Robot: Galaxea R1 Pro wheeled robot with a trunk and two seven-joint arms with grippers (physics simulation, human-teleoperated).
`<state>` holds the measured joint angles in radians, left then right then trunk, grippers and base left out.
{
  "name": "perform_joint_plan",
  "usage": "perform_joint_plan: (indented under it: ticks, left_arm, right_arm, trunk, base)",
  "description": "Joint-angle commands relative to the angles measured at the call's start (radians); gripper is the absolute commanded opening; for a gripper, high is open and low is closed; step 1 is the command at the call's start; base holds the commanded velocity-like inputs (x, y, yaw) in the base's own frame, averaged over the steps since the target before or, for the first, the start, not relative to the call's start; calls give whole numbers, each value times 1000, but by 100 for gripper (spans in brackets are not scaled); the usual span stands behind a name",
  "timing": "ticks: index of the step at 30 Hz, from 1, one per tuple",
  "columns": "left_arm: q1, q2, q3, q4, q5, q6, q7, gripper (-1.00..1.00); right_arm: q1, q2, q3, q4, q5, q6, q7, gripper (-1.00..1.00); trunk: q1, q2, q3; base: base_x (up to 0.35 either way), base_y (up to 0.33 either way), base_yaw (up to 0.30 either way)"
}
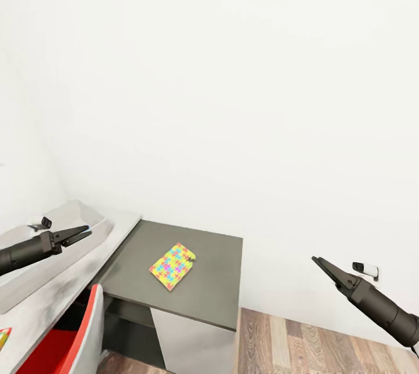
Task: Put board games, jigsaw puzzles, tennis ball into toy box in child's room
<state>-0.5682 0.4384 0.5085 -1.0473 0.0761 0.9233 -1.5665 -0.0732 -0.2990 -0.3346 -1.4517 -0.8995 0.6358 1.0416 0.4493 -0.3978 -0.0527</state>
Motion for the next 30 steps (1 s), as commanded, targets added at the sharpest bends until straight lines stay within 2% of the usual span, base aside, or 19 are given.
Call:
perform_joint_plan:
  ticks: [1, 20, 30]
  left_arm:
    - [0, 0, 0, 0, -1, 10, -4, 100]
    - [0, 0, 0, 0, -1, 9, -4, 100]
    - [-1, 0, -1, -1, -1, 8, -4, 100]
  right_arm:
    - [-1, 0, 0, 1, -6, 7, 0, 100]
    - [-2, 0, -2, 6, -6, 8, 11, 100]
    - [-2, 0, -25, 15, -6, 8, 12, 100]
  trunk:
    - [1, -2, -2]
    - [1, -2, 10]
    - [1, -2, 17]
  base:
    - [0, 0, -280]
    - [0, -95, -280]
    - [-77, -25, -280]
